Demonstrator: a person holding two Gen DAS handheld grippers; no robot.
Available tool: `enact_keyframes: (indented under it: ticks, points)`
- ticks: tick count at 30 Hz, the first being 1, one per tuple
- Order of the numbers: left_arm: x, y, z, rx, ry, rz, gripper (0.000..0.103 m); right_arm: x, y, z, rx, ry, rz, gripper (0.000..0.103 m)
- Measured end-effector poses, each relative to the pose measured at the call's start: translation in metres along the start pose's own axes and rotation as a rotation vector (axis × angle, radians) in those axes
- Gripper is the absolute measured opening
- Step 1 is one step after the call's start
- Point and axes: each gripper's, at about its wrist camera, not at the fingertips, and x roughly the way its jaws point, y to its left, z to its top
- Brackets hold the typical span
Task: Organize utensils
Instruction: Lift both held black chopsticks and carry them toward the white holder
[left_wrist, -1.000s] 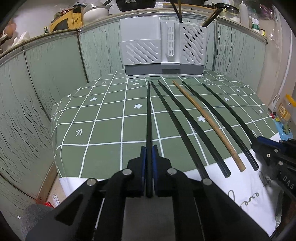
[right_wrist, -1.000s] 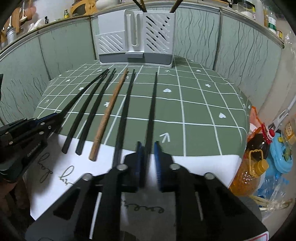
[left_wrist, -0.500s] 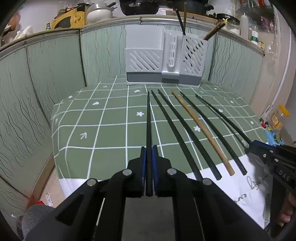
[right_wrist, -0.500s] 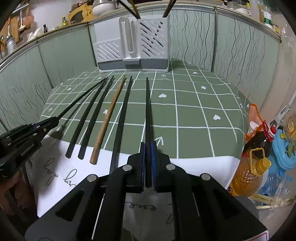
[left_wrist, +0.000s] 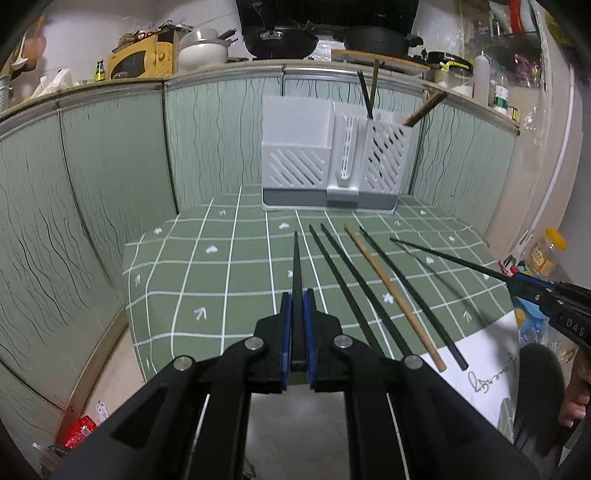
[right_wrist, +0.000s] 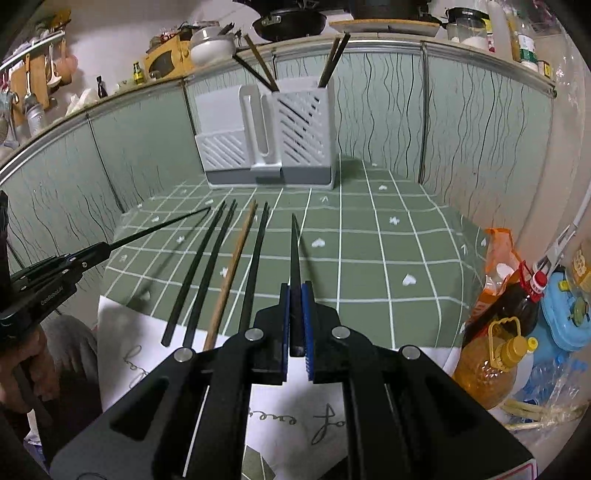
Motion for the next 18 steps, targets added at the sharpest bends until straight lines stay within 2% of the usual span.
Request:
enact_keyframes:
  ticks: [18]
  points:
    - [-0.034,0.007,0.037,0.006,-0.085,-0.029,0.008,-0.027,-0.001,0.039,-0.009,-0.083,0.021,0.006]
